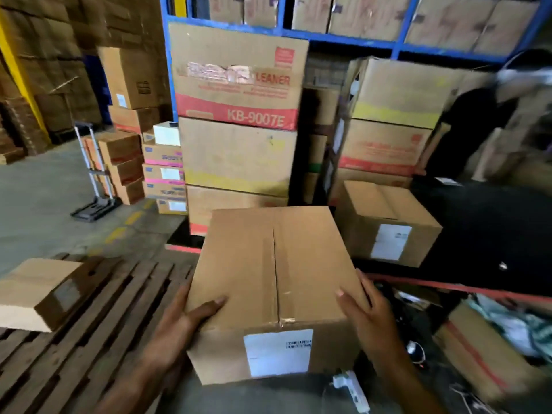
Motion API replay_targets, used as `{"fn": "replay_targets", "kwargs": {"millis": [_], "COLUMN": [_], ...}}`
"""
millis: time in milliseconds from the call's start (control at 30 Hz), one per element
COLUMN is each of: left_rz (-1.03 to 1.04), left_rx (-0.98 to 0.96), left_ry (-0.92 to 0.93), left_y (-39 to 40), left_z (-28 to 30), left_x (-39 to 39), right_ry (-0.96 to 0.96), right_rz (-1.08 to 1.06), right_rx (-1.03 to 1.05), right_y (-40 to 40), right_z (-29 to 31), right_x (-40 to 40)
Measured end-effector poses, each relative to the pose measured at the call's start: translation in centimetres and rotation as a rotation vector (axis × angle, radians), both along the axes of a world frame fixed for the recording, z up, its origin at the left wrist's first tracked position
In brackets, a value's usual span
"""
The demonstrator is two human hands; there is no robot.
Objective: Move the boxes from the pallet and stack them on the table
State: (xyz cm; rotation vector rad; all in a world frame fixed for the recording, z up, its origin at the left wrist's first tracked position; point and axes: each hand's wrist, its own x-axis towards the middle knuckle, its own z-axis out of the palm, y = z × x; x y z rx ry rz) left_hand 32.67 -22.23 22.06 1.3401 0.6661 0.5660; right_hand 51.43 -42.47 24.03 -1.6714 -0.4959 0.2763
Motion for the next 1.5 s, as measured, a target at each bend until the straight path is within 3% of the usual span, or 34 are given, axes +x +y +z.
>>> {"fn": "replay_targets", "kwargs": {"millis": [167, 333, 633, 1000, 1233, 1500], "left_rz": [-0.175, -0.252, -0.331, -0.375, -0.402, -0.337], "left_rx": [0.006, 0.066, 0.13, 0.121, 0.083, 0.071], "left_ry": [-0.071, -0.166, -0.295, -0.264, -0.158, -0.116], "left_y": [-7.3, -8.5, -4.2, 1.1, 0.6, -0.4], "left_z": [2.6, 6.6, 11.7, 13.4, 9.9, 9.3], "left_x": [6.2, 13.3, 32.2, 53.2, 58.9, 60.8], "right_ry": [-0.017, -0.099, -0.209, -0.168, 0.01, 0.04], "right_rz": [-0.156, -0.225, -0.31, -0.345, -0.34, -0.295], "right_rx": [0.015, 0.072, 0.139, 0.078, -0.022, -0.061], "right_y": [-9.6, -12.5, -9.3, -4.6, -4.4, -5.3], "right_z": [2.3, 6.0, 11.4, 13.7, 10.5, 10.3], "right_x": [3.5, 9.1, 25.4, 44.7, 51.6, 54.4]}}
